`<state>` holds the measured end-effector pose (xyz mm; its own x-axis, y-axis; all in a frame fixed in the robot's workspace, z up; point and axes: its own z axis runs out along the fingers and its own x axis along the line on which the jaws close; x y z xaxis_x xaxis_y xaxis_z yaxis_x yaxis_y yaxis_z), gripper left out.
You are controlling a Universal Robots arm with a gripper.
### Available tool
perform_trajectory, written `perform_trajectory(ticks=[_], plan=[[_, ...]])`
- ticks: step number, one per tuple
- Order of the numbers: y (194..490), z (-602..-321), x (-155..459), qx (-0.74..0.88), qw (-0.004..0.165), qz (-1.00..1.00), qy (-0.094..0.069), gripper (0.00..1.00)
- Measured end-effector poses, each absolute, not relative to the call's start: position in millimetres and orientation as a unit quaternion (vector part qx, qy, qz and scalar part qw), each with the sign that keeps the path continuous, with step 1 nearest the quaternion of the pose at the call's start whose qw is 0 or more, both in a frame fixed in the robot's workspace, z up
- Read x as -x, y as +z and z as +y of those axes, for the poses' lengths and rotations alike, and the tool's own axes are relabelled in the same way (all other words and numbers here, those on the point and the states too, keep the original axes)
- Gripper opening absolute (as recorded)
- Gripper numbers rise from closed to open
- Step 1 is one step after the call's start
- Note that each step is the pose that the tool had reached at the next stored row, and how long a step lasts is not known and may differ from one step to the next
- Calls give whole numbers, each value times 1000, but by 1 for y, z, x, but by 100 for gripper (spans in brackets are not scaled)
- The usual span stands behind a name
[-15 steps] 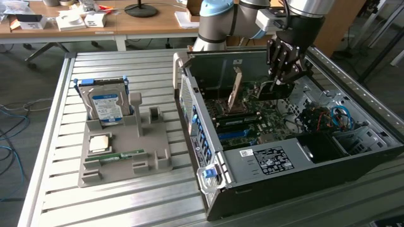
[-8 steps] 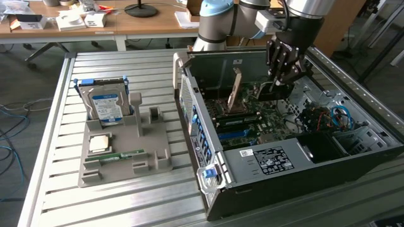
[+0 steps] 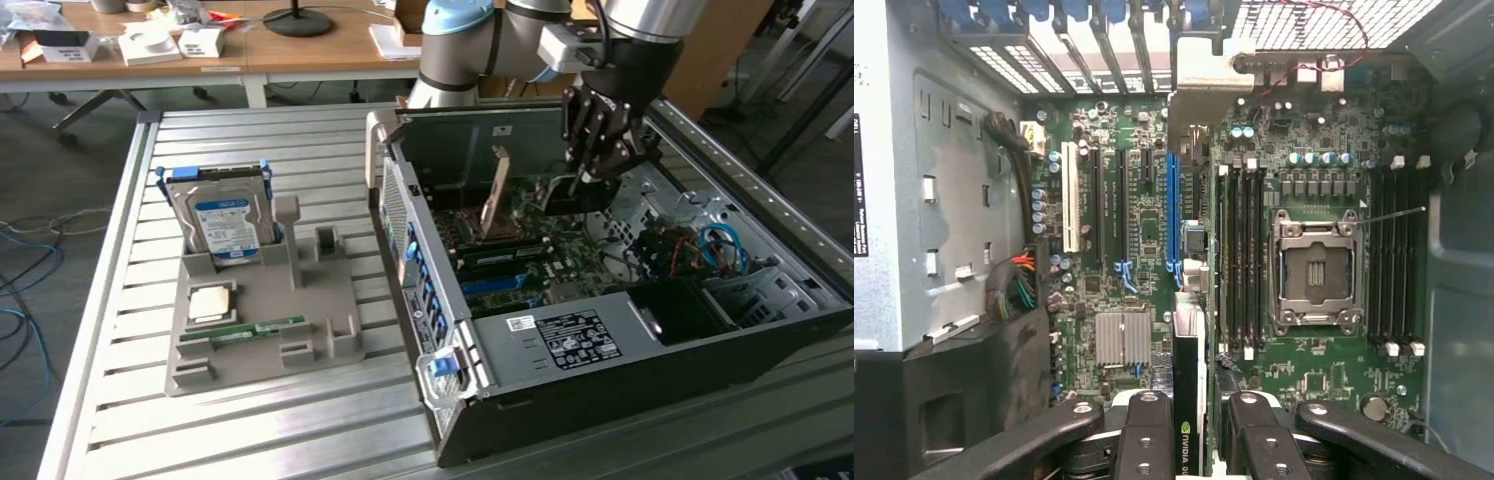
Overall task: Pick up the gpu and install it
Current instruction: 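Insert the gpu into the slot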
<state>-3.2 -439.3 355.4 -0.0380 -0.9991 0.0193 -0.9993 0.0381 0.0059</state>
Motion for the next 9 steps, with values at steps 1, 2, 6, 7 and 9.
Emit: perform_trajectory(ticks=[1,2,6,7,9], plan=[[355,-439,3,-693,9,-720,5,26],[354,-439,3,-693,9,-720,5,26],[352,-439,3,-693,9,-720,5,26],[351,-439,3,-693,9,-720,5,26],[351,-439,3,-693,9,-720,5,26]])
